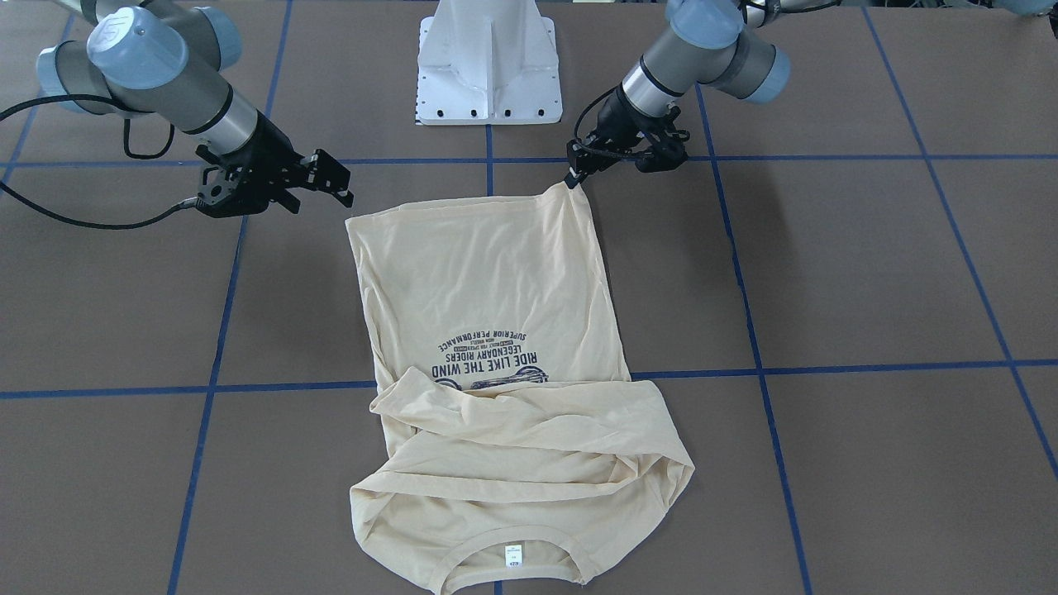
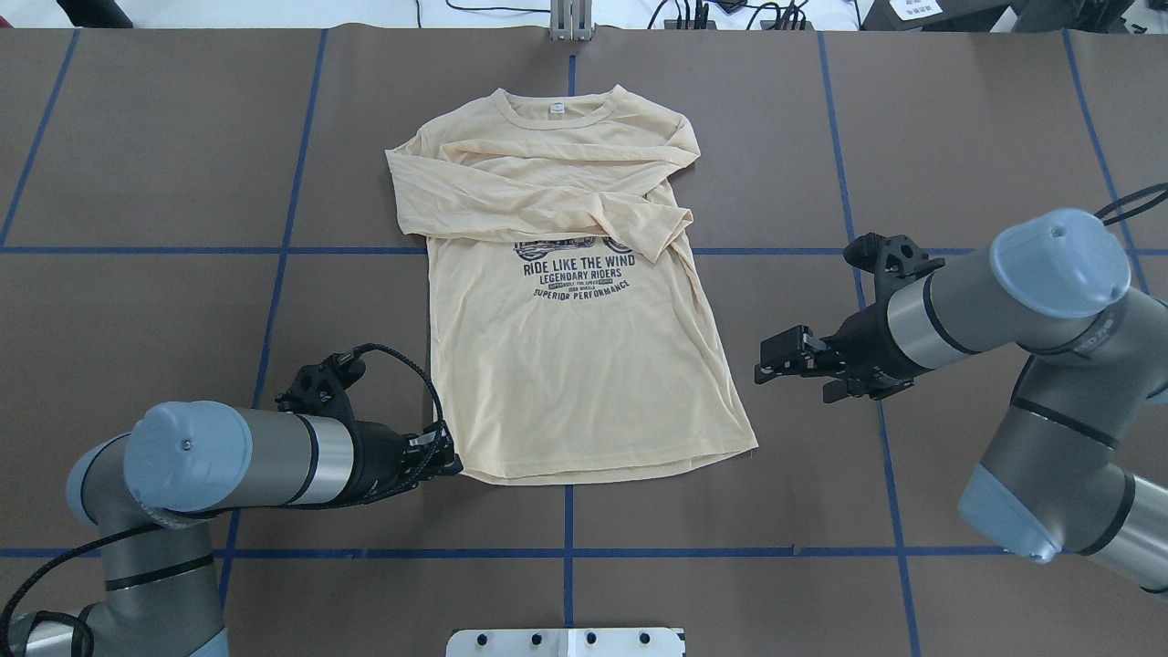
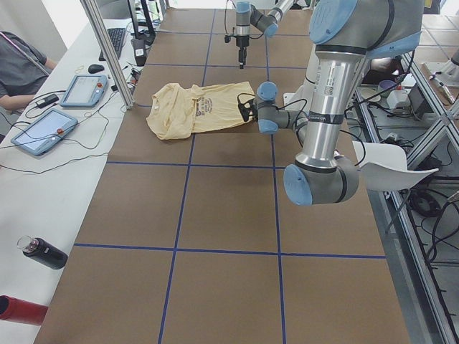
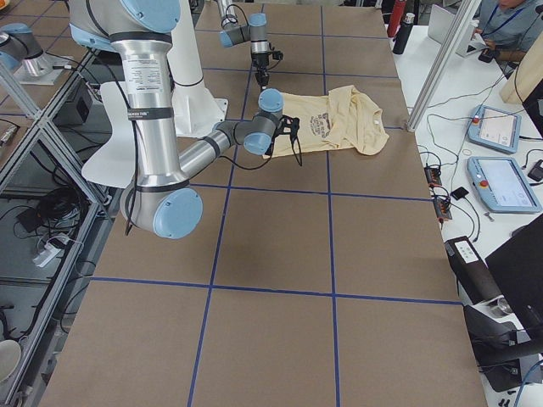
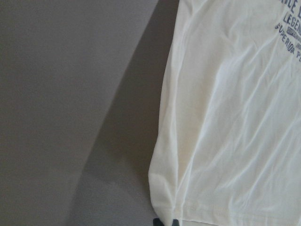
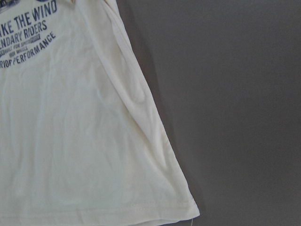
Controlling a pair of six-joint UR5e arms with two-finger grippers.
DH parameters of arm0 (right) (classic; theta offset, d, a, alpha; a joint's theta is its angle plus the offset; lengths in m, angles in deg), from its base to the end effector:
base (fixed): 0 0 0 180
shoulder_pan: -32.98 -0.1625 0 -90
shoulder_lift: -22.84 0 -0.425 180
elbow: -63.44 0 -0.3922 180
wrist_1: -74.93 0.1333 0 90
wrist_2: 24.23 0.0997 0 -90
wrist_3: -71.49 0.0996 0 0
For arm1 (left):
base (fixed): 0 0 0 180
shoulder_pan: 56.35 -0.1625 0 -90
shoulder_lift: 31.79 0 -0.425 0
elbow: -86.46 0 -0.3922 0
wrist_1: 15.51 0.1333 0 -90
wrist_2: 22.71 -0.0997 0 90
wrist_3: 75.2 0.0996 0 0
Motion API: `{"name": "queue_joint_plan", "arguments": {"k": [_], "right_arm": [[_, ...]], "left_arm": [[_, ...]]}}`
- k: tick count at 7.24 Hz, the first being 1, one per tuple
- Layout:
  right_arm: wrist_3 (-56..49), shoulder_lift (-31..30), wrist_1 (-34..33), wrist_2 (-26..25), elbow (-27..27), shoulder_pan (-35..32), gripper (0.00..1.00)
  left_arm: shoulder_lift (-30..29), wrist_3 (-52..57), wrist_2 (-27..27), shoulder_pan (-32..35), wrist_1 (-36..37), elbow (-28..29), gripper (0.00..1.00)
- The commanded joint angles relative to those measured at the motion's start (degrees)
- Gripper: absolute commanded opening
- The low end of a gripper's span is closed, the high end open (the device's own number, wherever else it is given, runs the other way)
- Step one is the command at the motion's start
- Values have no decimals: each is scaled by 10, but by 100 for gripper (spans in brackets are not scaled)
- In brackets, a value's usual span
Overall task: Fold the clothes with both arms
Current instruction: 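Move the right gripper down to the other near hem corner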
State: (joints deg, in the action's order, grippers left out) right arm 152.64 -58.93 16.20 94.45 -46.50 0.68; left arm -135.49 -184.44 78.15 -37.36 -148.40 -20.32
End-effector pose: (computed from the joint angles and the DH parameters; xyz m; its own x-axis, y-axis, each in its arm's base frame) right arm -0.4044 -0.3568 0.3565 0.4430 0.1204 0.8884 -0.0519 0.9927 -0.1086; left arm 0.4931 -0.2908 0.3089 0.2064 -0.4133 -0.8869 0.2297 0.9015 -0.3667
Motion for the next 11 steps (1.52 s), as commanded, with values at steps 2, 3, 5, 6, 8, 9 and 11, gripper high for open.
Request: {"name": "queue_joint_plan", "arguments": {"k": [2,3,5,6,8,9,11], "right_arm": [[0,1,-5,-63,5,70,100],[-1,4,-9,-71,9,75,100],[-7,7,-38,-80,9,72,100],[-8,16,-41,-86,16,72,100],[-8,42,-43,-90,37,72,100],[-8,56,-61,-91,40,68,100],[-28,69,-95,-95,41,66,100]], "left_arm": [[1,0,0,0,0,1,0],[1,0,1,-1,-1,2,0],[1,0,1,-2,-1,5,0],[1,0,1,-2,-1,6,0],[2,0,1,-1,-1,6,0],[2,1,1,-1,-2,6,0],[2,1,1,-1,-2,6,0]]}}
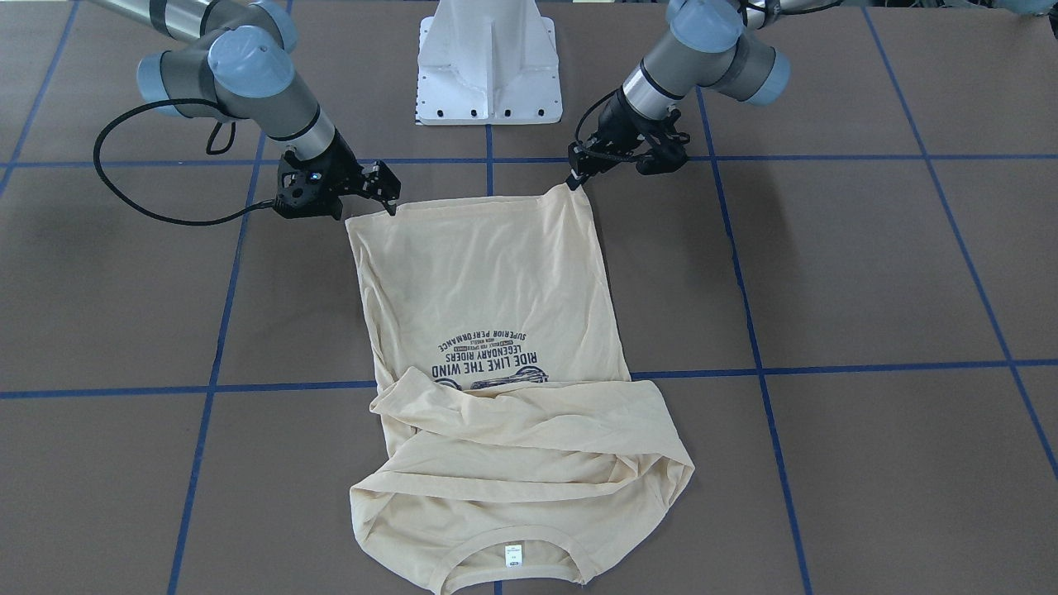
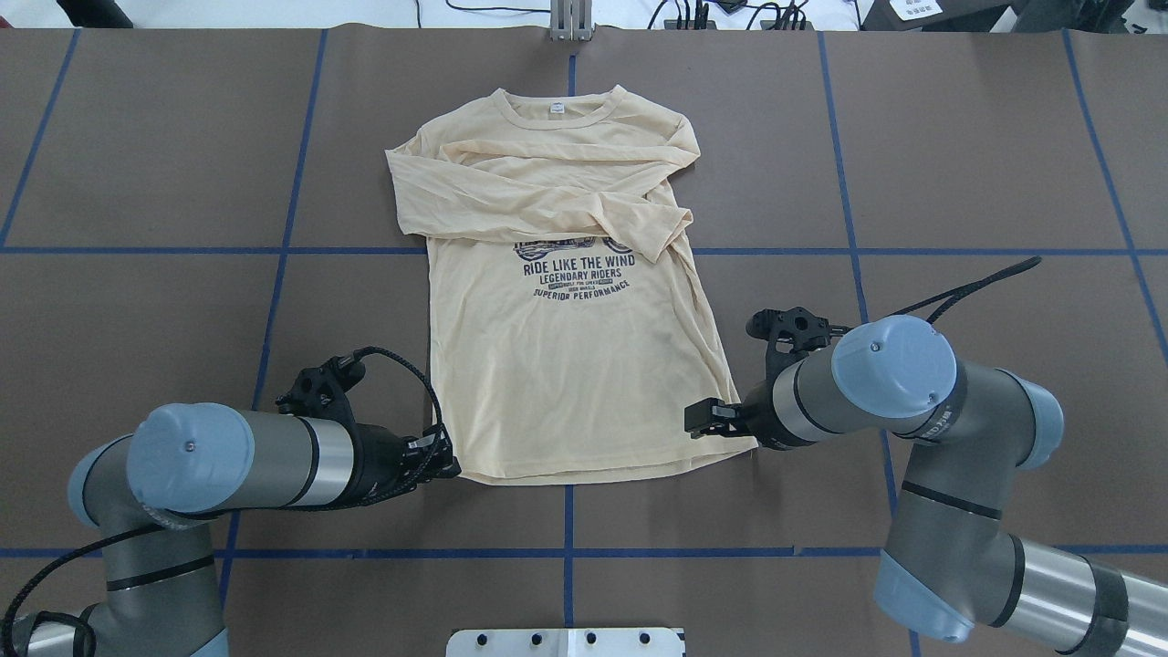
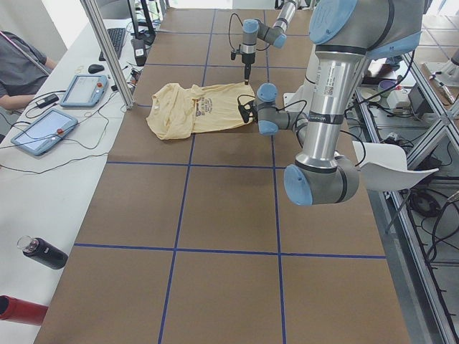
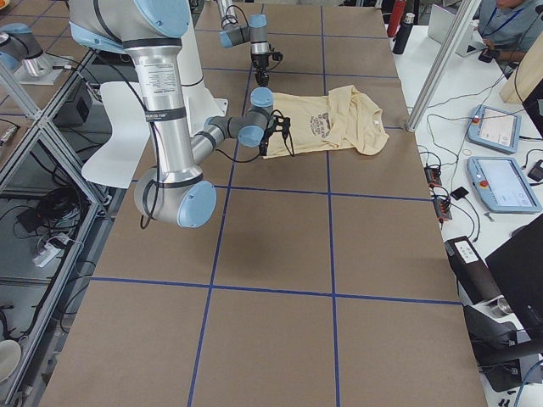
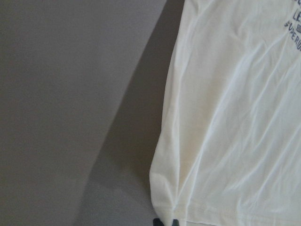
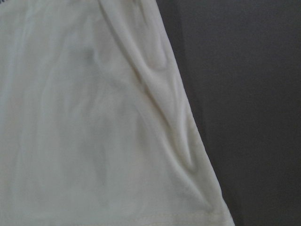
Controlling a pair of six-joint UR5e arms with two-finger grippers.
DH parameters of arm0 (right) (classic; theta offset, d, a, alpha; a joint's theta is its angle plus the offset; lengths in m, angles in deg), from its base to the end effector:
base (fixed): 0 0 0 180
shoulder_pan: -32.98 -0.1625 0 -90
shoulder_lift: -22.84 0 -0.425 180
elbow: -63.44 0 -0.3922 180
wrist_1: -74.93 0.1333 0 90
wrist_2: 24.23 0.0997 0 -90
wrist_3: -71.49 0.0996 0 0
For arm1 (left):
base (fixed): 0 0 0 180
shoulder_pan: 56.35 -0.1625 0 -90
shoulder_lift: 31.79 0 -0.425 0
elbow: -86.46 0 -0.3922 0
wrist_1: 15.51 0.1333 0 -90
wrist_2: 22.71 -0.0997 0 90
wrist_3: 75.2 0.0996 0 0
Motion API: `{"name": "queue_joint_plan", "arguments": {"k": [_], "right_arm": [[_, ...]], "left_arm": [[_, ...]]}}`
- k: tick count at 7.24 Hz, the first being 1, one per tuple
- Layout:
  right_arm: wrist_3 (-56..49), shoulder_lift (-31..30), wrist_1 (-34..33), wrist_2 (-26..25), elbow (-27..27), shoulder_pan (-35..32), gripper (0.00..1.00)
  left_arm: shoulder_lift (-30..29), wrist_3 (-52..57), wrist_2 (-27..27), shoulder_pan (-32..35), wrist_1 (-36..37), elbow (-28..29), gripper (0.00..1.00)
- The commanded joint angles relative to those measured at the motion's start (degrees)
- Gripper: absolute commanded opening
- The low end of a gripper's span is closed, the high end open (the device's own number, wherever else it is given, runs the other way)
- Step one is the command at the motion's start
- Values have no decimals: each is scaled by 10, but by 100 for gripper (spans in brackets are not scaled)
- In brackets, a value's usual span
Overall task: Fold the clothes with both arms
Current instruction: 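Grasp the hem corner with the right gripper, holding the left grip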
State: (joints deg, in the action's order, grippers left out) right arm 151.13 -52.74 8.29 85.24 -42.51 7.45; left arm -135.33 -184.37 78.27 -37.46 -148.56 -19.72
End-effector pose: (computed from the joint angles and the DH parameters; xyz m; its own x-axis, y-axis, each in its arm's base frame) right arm -0.4792 -0.3398 0.3510 0.5546 0.0770 0.8286 -0.0652 0.9967 -0.0490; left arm 0.4957 -0.2905 0.3150 0.2169 -0.4149 -0.8836 0.2297 0.9015 -0.3669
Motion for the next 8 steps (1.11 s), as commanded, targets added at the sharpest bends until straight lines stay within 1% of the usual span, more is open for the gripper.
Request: {"name": "queue_joint_plan", "arguments": {"k": [1,6,7,8], "right_arm": [[-13,7,-16,-3,3,-1,100],[-13,8,-17,-1,19,3,98],[-13,8,-17,2,19,3,86],[-12,8,-17,3,19,2,65]], "left_arm": [[0,0,0,0,1,0,0],[0,0,0,0,0,1,0],[0,0,0,0,0,2,0],[0,0,0,0,0,2,0]]}}
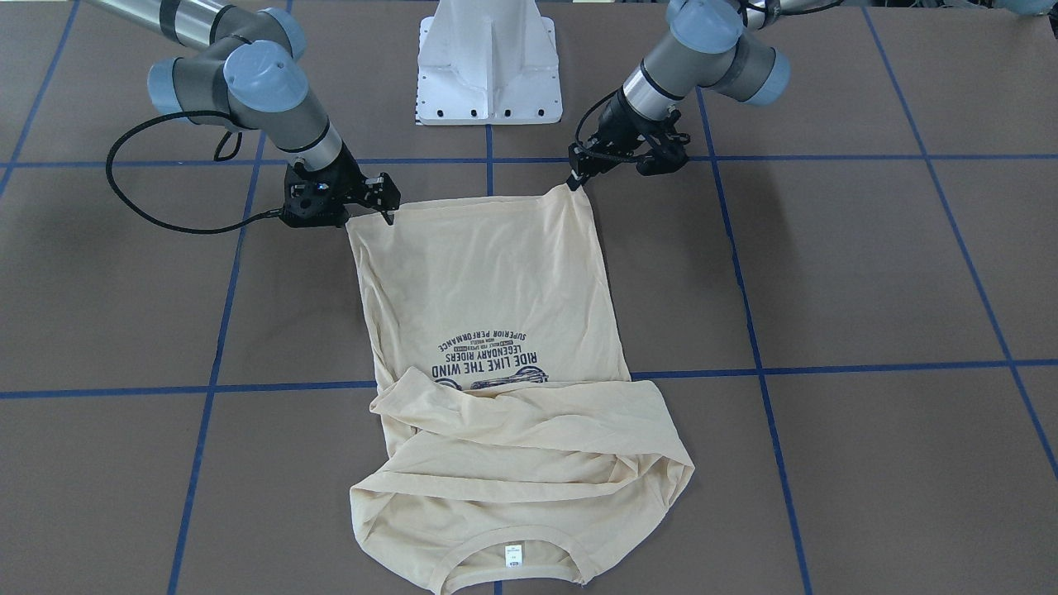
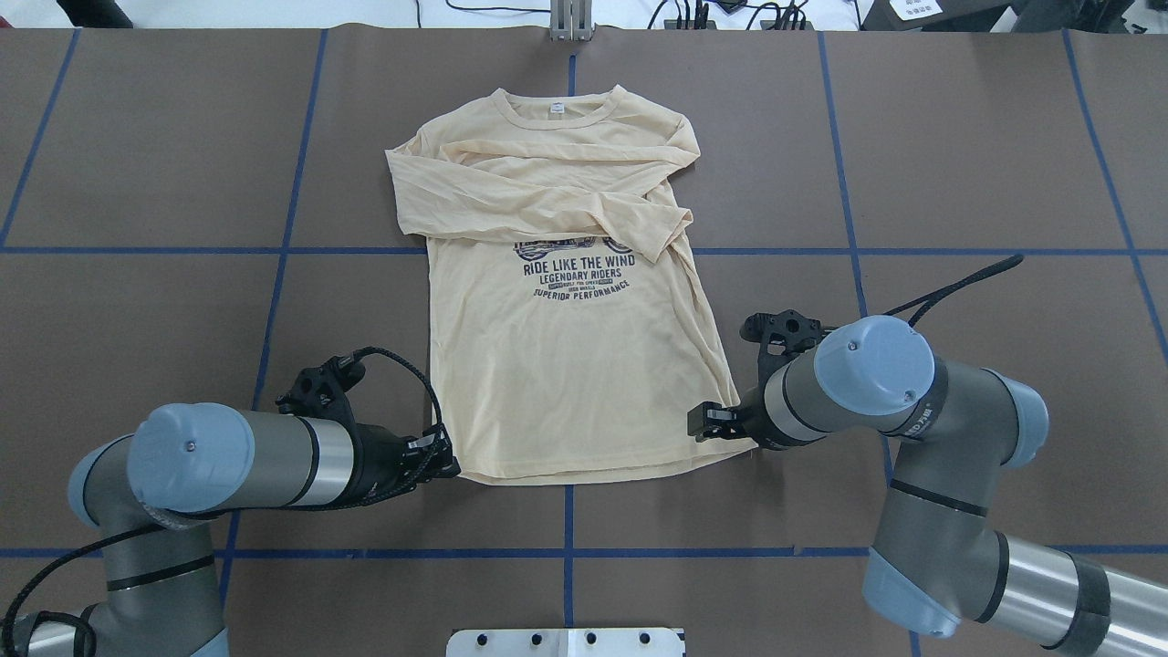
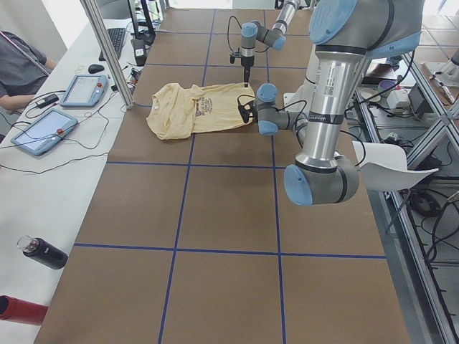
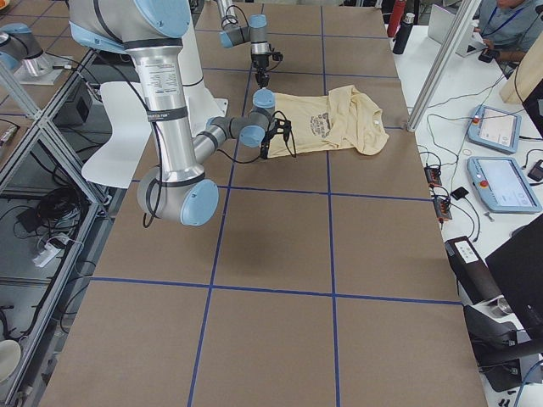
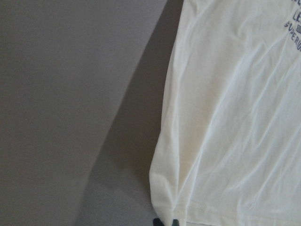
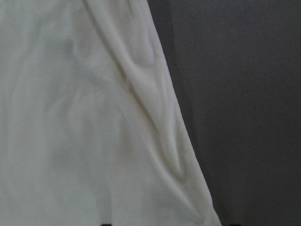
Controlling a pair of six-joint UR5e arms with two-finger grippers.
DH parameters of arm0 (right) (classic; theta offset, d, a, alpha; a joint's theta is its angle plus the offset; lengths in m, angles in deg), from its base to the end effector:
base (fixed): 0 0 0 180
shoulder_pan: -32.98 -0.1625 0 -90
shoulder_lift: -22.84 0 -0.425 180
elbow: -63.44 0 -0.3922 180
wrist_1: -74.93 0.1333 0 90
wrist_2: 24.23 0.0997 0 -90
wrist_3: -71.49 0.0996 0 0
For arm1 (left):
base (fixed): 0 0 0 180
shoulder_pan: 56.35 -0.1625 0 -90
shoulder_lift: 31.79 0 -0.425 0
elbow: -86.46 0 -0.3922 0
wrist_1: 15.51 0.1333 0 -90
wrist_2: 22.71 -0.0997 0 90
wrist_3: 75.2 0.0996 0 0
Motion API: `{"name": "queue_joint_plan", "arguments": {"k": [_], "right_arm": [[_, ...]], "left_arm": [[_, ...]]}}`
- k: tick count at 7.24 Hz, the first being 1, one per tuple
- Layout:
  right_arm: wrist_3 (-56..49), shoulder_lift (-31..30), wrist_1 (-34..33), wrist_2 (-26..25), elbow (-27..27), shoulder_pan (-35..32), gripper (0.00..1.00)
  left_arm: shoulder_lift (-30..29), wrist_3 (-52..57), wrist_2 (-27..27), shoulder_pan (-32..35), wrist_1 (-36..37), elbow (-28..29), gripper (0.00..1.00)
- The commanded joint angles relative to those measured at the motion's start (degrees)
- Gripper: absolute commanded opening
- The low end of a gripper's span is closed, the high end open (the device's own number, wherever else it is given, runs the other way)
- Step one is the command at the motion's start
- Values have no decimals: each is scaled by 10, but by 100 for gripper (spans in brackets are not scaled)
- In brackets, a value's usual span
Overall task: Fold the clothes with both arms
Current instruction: 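Grasp the hem corner with the right gripper, holding the left grip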
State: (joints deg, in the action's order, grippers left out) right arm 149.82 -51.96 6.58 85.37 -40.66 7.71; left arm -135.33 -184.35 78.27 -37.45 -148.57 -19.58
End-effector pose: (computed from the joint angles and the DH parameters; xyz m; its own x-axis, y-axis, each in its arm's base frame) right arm -0.4901 -0.3418 0.3624 0.5916 0.0686 0.8033 -0.0479 0.9976 -0.0499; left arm 0.4962 -0.2907 0.3161 0.2188 -0.4153 -0.8830 0.2305 0.9013 -0.3668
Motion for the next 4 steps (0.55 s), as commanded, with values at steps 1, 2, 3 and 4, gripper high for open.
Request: {"name": "queue_joint_plan", "arguments": {"k": [1,2,3,4], "right_arm": [[0,0,0,2,0,0,63],[0,0,0,3,0,-1,63],[0,0,0,3,0,-2,64],[0,0,0,4,-1,-6,64]], "left_arm": [[1,0,0,0,0,1,0],[1,0,0,0,0,1,0],[1,0,0,0,0,1,0],[1,0,0,-1,0,1,0]]}}
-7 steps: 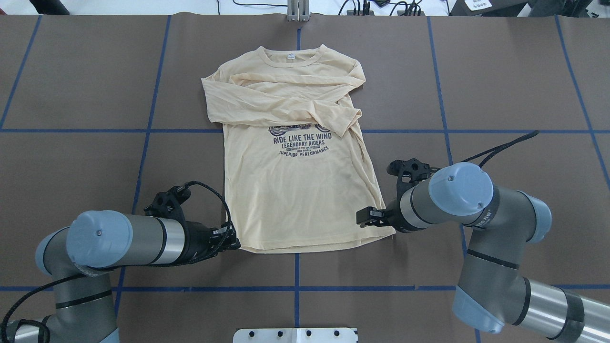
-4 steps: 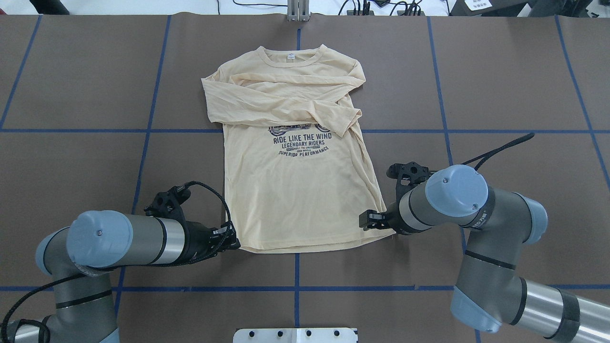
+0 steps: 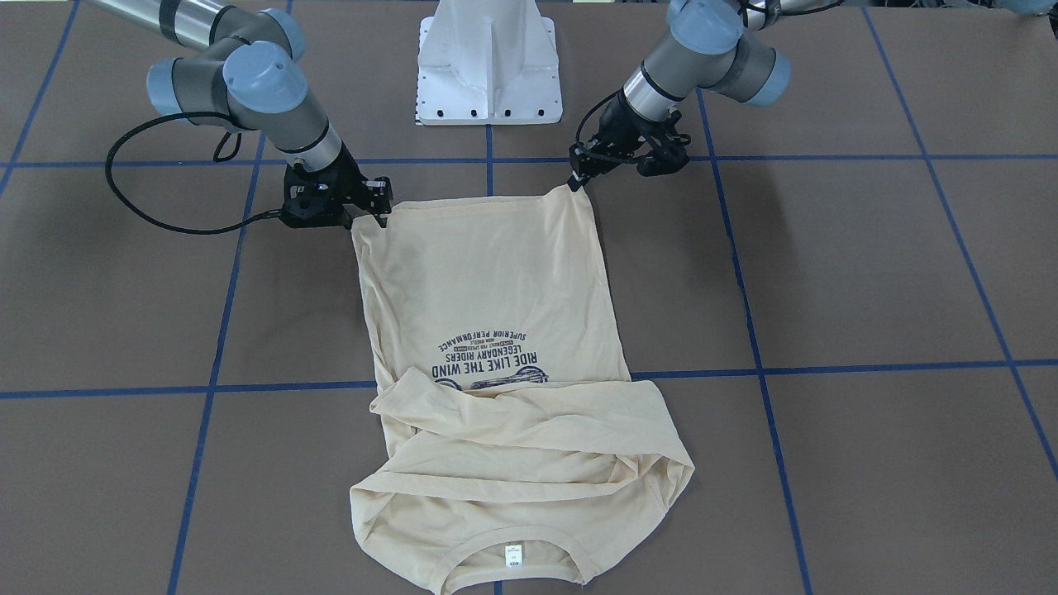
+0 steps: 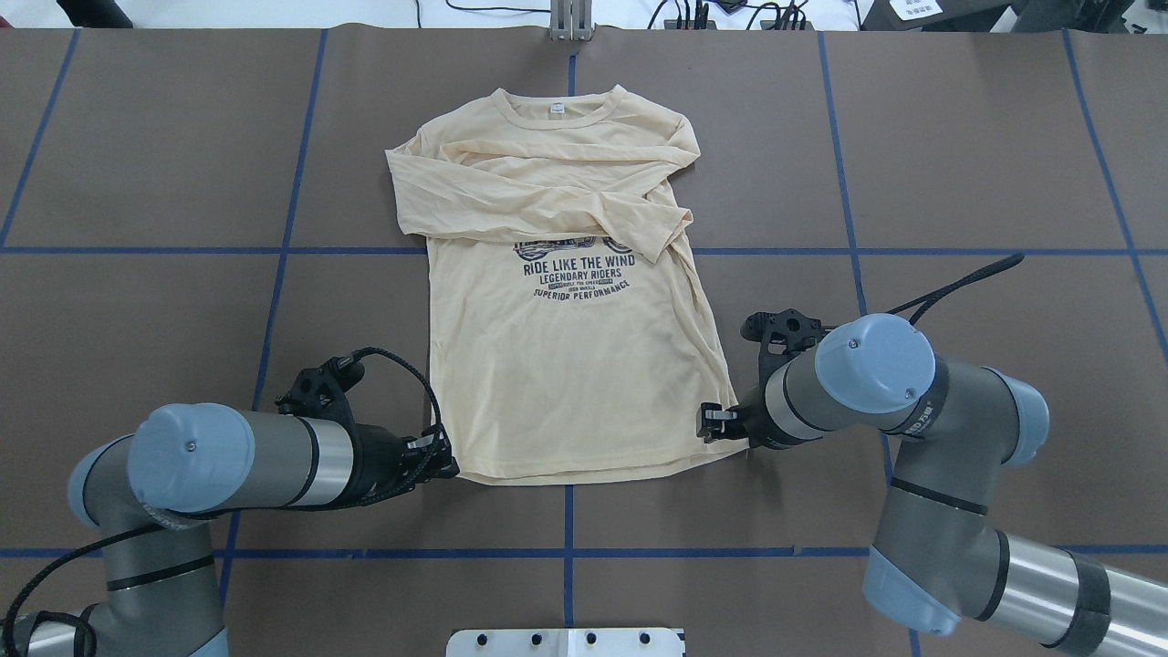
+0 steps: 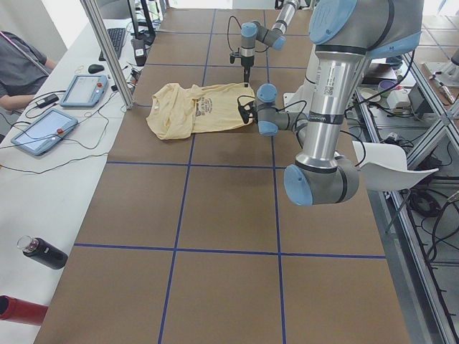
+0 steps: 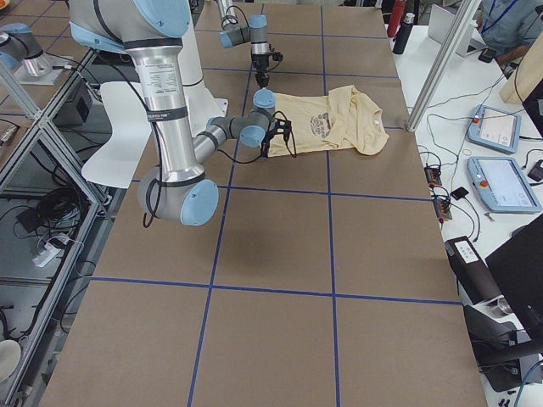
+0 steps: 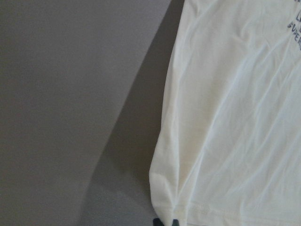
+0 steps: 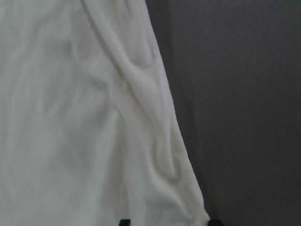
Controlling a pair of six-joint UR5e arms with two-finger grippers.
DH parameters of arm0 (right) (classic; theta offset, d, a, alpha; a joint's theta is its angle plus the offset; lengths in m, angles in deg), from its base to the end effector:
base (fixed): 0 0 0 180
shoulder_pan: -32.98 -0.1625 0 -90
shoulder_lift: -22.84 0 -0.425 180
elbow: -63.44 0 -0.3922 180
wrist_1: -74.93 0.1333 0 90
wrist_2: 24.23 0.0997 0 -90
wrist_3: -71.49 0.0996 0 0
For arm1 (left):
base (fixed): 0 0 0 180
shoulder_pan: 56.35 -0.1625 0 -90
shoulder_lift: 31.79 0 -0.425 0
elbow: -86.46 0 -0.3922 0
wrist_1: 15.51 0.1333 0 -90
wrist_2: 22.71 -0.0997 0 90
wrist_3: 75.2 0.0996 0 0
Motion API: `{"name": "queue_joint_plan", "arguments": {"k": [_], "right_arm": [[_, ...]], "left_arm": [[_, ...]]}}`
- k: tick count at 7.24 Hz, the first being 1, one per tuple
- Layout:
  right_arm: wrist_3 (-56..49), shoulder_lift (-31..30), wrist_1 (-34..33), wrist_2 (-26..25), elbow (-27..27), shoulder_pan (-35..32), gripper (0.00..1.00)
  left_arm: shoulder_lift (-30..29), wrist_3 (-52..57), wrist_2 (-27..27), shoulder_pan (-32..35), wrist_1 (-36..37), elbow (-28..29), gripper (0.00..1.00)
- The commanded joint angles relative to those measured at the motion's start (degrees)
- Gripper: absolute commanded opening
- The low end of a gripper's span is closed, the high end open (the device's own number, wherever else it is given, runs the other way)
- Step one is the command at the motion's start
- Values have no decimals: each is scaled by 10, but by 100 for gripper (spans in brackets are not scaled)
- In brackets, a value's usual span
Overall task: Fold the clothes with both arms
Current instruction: 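Grasp the hem corner with the right gripper, holding the left grip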
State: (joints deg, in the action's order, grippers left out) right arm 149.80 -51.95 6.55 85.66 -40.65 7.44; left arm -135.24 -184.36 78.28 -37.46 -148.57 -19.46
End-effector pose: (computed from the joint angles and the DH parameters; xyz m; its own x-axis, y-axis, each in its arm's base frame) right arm -0.4887 -0.3437 0.3623 0.5909 0.0712 0.8036 -0.0484 0.9974 -0.0527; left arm 0.4966 -0.2907 0.3180 0.2219 -0.4165 -0.8817 0.2315 0.9008 -0.3673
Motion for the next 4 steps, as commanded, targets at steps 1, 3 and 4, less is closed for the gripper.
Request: {"name": "queue_joint_plan", "arguments": {"k": [1,3,4], "right_arm": [[0,0,0,1,-1,-3,62],[0,-1,-1,1,-1,-3,66],[0,-1,-11,2,-1,-3,70]], "left_arm": [[0,0,0,-1,0,0,0],[0,0,0,-1,0,0,0],[-1,0,0,-1,0,0,0]]}}
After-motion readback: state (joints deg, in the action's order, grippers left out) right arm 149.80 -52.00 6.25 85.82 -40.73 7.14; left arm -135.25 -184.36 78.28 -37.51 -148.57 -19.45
